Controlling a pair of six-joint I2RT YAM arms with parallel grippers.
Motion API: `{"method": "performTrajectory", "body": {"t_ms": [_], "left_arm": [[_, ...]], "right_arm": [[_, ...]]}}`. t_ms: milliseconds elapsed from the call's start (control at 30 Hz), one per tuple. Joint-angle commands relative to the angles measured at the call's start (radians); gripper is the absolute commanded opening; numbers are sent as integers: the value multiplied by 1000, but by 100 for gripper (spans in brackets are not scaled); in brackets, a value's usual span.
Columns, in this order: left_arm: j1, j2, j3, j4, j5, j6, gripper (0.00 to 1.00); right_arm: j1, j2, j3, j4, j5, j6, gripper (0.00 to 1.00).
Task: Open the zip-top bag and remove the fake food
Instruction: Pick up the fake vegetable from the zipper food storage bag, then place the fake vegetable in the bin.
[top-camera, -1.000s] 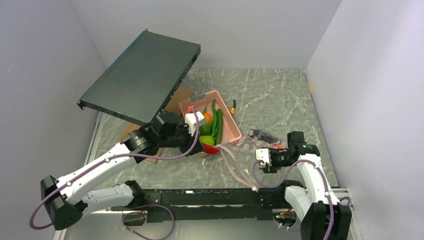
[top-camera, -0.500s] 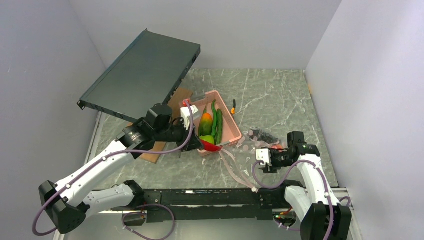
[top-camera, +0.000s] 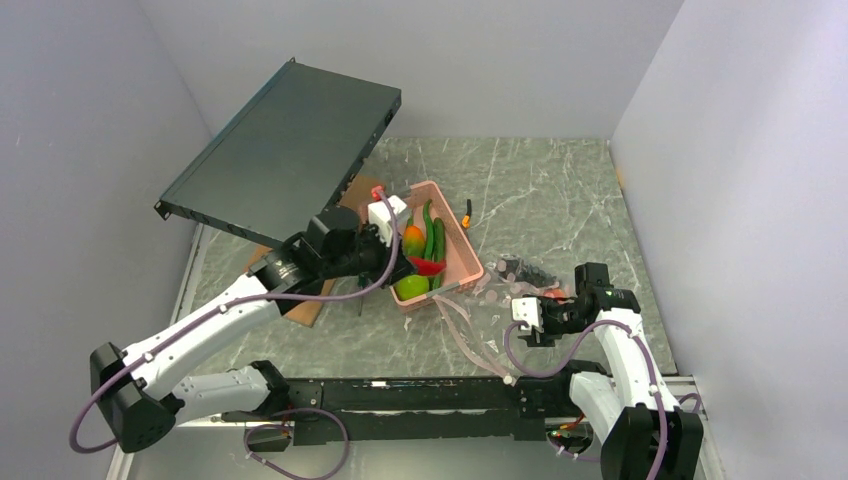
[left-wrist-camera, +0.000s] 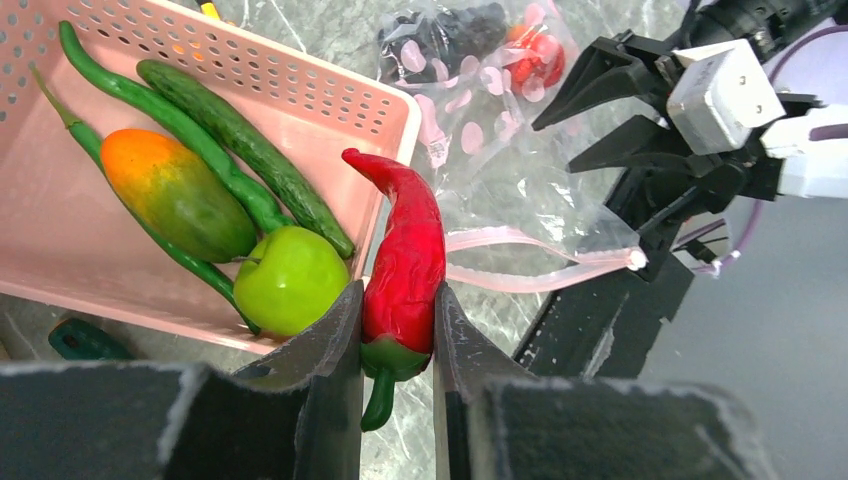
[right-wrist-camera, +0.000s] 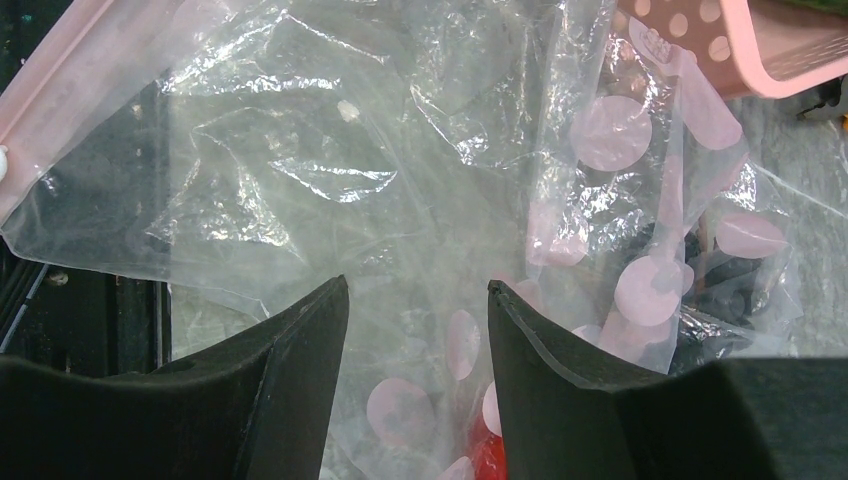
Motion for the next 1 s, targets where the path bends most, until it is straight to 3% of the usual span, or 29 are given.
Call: {"method": "performTrajectory", "body": {"t_ms": [0, 200, 333, 967], "left_arm": [[-98, 39, 37, 81, -210, 11, 0], [-233, 112, 82, 72, -568, 57, 0], [-276, 180, 98, 74, -734, 59, 0], [-312, 536, 255, -21, -1078, 23, 0]], "right_arm": [[-5, -4, 5, -20, -49, -36, 56], [-5, -7, 6, -19, -50, -32, 56], [-5, -7, 7, -20, -49, -35, 56], [-10, -13, 5, -23, -51, -36, 56]]}}
